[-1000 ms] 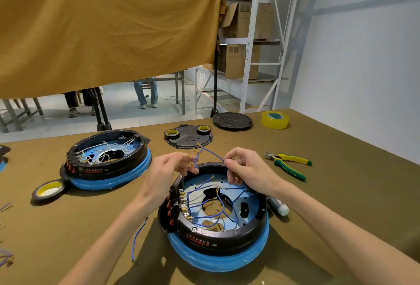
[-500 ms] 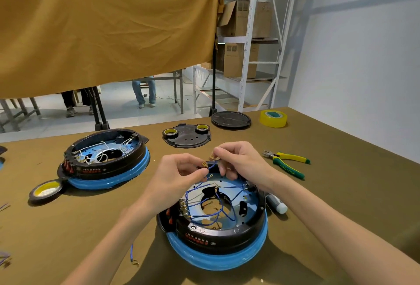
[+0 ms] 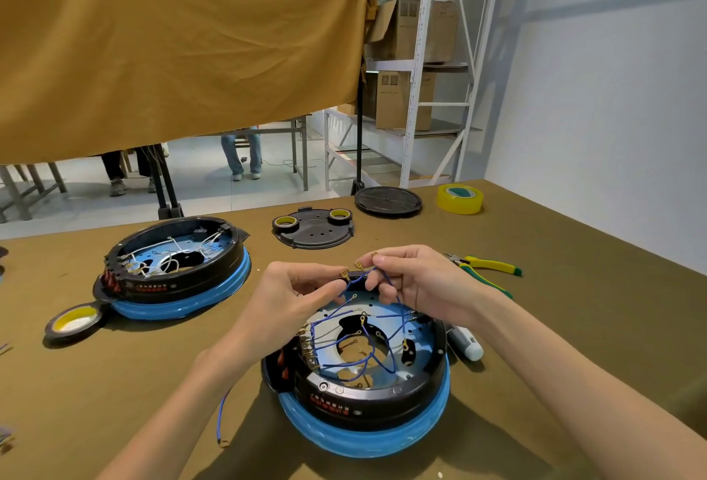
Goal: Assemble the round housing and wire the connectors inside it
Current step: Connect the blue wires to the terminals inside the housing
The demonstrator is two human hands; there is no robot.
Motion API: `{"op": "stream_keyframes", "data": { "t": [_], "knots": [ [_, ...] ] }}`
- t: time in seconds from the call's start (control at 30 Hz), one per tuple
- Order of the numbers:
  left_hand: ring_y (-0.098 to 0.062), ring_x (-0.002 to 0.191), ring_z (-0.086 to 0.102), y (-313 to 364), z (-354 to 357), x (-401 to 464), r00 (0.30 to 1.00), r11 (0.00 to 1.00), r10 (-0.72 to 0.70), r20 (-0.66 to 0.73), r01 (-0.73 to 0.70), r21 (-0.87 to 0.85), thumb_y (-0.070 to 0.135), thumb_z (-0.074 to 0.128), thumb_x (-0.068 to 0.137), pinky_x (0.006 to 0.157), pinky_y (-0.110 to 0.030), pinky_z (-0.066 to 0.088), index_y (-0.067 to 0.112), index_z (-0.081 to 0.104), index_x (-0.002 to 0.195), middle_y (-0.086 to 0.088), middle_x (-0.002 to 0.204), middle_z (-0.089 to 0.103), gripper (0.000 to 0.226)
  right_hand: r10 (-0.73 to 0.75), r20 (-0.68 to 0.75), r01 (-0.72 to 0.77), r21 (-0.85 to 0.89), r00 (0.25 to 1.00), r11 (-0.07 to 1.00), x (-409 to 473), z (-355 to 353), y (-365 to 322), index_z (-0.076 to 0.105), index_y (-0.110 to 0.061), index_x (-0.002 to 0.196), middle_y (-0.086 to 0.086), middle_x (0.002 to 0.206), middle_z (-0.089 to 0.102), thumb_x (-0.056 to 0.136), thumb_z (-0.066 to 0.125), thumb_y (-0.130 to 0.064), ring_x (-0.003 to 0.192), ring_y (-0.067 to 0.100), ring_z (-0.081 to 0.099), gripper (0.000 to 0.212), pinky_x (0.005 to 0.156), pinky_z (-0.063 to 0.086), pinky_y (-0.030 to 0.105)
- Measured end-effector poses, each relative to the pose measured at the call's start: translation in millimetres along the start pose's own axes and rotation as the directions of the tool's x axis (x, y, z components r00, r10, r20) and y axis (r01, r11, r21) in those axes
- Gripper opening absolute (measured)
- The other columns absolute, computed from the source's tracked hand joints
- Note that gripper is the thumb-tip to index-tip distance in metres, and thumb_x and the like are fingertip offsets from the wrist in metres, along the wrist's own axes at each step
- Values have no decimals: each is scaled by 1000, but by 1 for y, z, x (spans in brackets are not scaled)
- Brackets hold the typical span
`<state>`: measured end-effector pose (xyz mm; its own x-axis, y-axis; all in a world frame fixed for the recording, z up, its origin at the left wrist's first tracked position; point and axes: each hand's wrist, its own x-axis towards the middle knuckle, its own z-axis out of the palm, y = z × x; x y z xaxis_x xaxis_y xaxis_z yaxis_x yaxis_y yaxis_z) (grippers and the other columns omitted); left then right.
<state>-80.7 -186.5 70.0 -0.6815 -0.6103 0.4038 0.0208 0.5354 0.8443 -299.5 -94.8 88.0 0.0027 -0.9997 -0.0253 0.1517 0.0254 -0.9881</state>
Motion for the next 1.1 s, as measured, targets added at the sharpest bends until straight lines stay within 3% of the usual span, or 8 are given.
{"op": "stream_keyframes", "data": {
  "t": [0.17,0.3,0.4,0.53,0.7,0.93,1.1],
  "knots": [
    [-5,80,74,2,1,0,999,999,35,12,-35,26,8,72,93,69,-10,52,28,77,109,9,87,80,26,-19,-2,19,-11,1000,1000,-3,-1,2,69,1,121,19,92,71,105,54,-11,67,18,63,25,68,57,25],
    [-4,78,72,1,2,0,999,997,43,9,-43,63,15,71,95,71,-10,52,36,73,113,12,84,79,28,-60,-17,55,-201,998,978,-4,1,2,72,-4,114,19,91,73,100,64,-13,65,19,63,19,66,56,25],
    [-4,74,71,-2,2,1,999,993,51,10,-52,103,19,74,93,69,-11,51,29,74,118,11,84,79,27,-90,-47,73,-286,995,956,-1,6,5,74,-2,104,18,87,73,99,67,-15,63,18,63,15,65,56,24],
    [-5,76,72,-6,0,2,999,995,30,41,-34,99,17,75,92,68,-11,51,20,77,118,9,85,79,26,-52,-114,35,-143,992,989,2,12,11,72,-2,97,18,82,71,98,66,-8,60,19,64,9,61,57,25],
    [-11,82,76,-9,7,1,1000,998,26,-6,-26,60,13,75,92,71,-14,55,31,75,112,10,85,79,26,-30,-250,29,-11,968,1000,9,23,22,70,-1,96,14,76,68,99,63,-5,56,16,60,8,57,56,24],
    [-6,87,75,-9,0,2,1000,999,23,11,-23,-30,8,70,93,75,-10,54,26,73,116,11,90,80,29,66,-79,-59,89,995,994,1,14,14,77,-5,102,15,90,72,97,68,-11,68,16,67,12,71,60,28],
    [-15,98,74,-12,-6,5,995,995,91,-35,-90,44,12,69,95,83,-19,57,28,75,118,15,101,79,29,163,73,-178,428,984,886,-7,6,9,79,-3,106,14,99,73,91,72,-23,76,19,71,26,74,60,30]
  ]
}}
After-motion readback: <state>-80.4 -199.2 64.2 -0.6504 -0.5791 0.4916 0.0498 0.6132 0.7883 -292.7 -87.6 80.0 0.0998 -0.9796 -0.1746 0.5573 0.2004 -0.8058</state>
